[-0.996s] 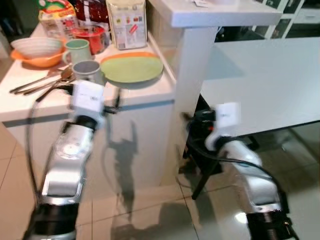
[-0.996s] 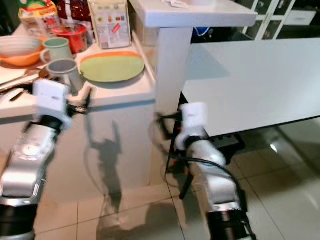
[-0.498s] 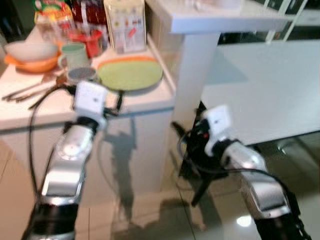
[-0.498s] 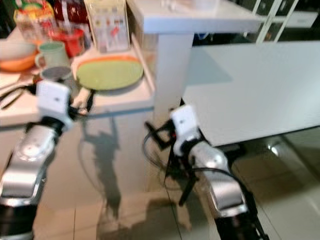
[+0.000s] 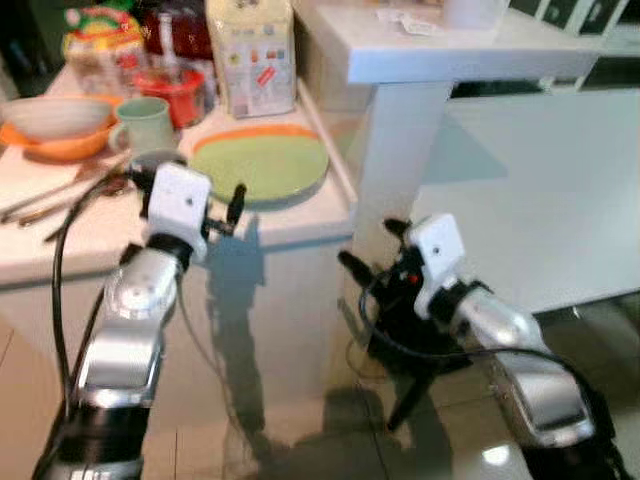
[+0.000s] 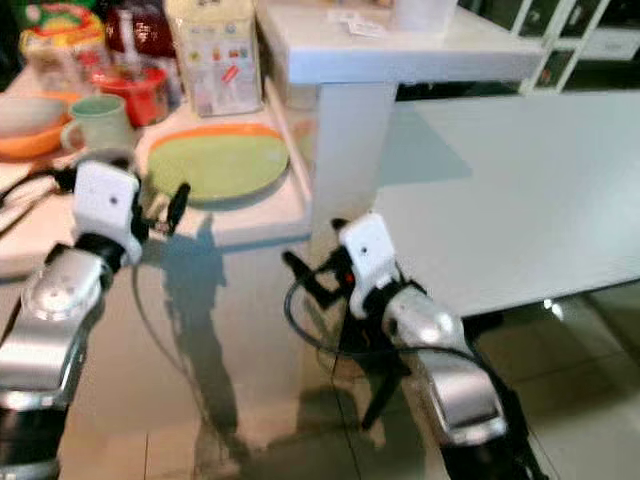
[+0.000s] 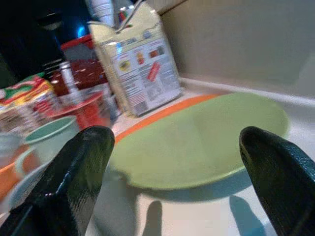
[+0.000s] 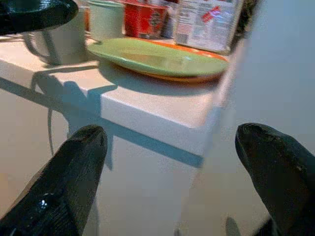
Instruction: Setting the table
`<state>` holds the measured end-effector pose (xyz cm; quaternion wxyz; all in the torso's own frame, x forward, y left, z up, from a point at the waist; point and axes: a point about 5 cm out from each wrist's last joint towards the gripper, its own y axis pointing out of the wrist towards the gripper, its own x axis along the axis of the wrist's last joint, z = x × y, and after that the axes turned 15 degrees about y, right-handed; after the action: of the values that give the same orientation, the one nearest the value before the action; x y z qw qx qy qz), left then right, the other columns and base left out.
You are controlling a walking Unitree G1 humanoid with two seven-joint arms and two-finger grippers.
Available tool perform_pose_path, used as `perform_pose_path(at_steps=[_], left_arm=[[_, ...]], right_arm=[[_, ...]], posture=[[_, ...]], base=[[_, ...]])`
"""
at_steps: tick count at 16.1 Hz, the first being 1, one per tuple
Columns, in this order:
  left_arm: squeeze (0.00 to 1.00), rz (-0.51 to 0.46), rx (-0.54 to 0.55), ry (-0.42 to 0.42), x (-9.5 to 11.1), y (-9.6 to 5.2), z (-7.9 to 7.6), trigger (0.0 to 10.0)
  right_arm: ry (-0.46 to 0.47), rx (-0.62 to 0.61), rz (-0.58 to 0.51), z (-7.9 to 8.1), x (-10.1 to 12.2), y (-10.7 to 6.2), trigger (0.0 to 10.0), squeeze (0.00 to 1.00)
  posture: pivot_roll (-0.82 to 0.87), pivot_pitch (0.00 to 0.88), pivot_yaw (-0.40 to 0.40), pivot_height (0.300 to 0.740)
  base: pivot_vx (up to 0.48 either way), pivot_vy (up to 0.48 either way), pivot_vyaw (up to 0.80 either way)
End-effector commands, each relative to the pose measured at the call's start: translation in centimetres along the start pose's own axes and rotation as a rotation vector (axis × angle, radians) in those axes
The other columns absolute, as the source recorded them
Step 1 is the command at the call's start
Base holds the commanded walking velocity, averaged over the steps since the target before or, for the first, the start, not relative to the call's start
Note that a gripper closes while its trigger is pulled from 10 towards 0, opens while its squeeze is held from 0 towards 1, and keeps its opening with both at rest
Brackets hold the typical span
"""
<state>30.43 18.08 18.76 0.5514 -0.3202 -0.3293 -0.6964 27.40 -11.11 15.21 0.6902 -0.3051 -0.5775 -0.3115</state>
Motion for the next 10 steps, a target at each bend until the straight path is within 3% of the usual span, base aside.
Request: perform_pose_path(at_steps=[1,5,7,8,9,10], left_arm=[[0.0,-0.032,-0.043,-0.006,0.7,0.3,-0.8,10.0],[0.0,-0.08,-0.113,-0.038,1.3,0.1,-1.4,10.0],[0.0,-0.071,-0.145,0.019,1.3,0.1,-1.8,10.0],[0.0,-0.111,-0.191,0.028,1.6,0.1,-2.1,10.0],[0.11,-0.133,-0.229,0.017,1.7,0.0,-2.3,10.0],[1.0,-0.159,-0.278,0.02,1.9,0.0,-2.6,10.0]], right_arm=[[-0.006,-0.005,0.0,-0.4,0.1,-0.5,10.0,0.0],[-0.008,0.006,0.005,-0.3,0.1,-0.7,10.0,0.0],[-0.009,0.007,0.007,-0.4,0.0,-0.7,10.0,0.0],[-0.01,0.007,0.007,-0.4,0.0,-0.8,10.0,0.0],[-0.01,0.007,0.007,-0.4,0.0,-0.8,10.0,0.0],[-0.011,0.007,0.009,-0.3,0.0,-0.9,10.0,0.0]], posture=[[0.09,0.0,-0.021,0.74],[0.09,0.0,-0.021,0.74],[0.09,0.0,-0.022,0.74],[0.09,0.0,-0.022,0.74],[0.08,0.0,-0.02,0.74],[0.08,0.0,-0.019,0.74]], base=[[0.315,0.0,0.0],[0.236,0.0,0.0],[0.0,0.0,0.0],[0.0,0.0,0.0],[0.0,0.0,0.0],[0.0,0.0,0.0]])
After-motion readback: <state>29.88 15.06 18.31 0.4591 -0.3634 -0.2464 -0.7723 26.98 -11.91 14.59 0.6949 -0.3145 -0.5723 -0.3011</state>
